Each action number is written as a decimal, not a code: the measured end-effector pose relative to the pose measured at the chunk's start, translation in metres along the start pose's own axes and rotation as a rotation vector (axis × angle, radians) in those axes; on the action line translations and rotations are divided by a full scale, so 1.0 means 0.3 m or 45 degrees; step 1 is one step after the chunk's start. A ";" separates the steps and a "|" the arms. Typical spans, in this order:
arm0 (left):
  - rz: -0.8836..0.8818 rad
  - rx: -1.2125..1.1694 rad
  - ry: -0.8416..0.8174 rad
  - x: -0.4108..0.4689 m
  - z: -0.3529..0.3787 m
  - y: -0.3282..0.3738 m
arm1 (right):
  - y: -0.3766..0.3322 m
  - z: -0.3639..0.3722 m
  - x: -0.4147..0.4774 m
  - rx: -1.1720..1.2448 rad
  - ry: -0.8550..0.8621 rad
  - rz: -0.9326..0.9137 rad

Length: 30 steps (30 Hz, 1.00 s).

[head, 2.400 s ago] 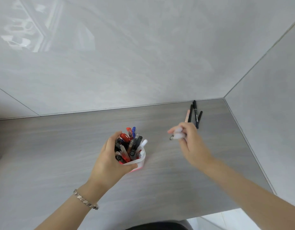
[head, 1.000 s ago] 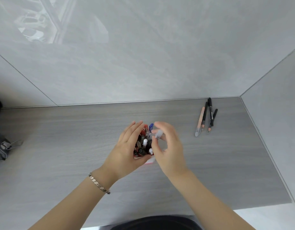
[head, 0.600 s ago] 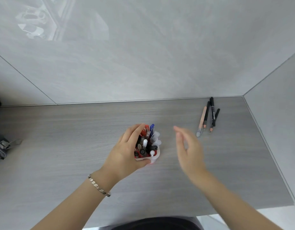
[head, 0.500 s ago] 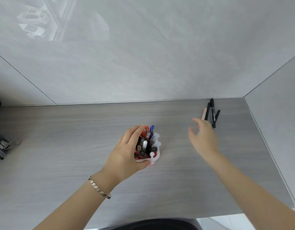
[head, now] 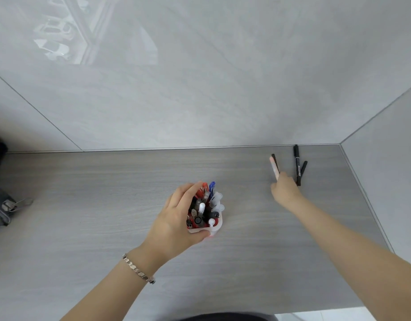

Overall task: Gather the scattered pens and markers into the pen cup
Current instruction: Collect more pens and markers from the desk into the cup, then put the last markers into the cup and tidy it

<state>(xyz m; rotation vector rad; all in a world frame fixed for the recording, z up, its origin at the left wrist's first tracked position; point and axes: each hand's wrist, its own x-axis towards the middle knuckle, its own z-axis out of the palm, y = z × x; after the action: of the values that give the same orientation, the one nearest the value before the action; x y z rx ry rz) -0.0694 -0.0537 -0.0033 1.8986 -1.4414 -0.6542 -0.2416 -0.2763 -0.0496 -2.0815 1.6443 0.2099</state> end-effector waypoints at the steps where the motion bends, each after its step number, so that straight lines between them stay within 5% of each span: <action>1: -0.005 -0.017 0.001 -0.001 -0.002 0.002 | 0.006 -0.018 -0.034 0.032 -0.035 -0.118; 7: -0.234 -0.318 0.107 -0.031 0.007 -0.008 | -0.011 -0.239 -0.327 0.325 -0.247 -0.468; 14: -0.279 -0.322 0.059 -0.036 0.027 -0.021 | -0.193 -0.376 -0.526 -0.182 -0.431 -0.765; 24: -0.317 -0.395 0.036 -0.034 0.023 -0.018 | -0.492 -0.225 -0.457 -0.666 -0.440 -0.764; 30: -0.318 -0.380 0.034 -0.032 0.024 -0.030 | -0.490 -0.202 -0.403 -0.130 -0.199 -0.729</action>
<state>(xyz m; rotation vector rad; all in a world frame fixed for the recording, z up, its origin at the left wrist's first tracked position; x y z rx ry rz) -0.0715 -0.0443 -0.0147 1.8528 -1.0319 -0.9032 -0.1448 -0.1734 0.0917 -2.4441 0.9141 0.2569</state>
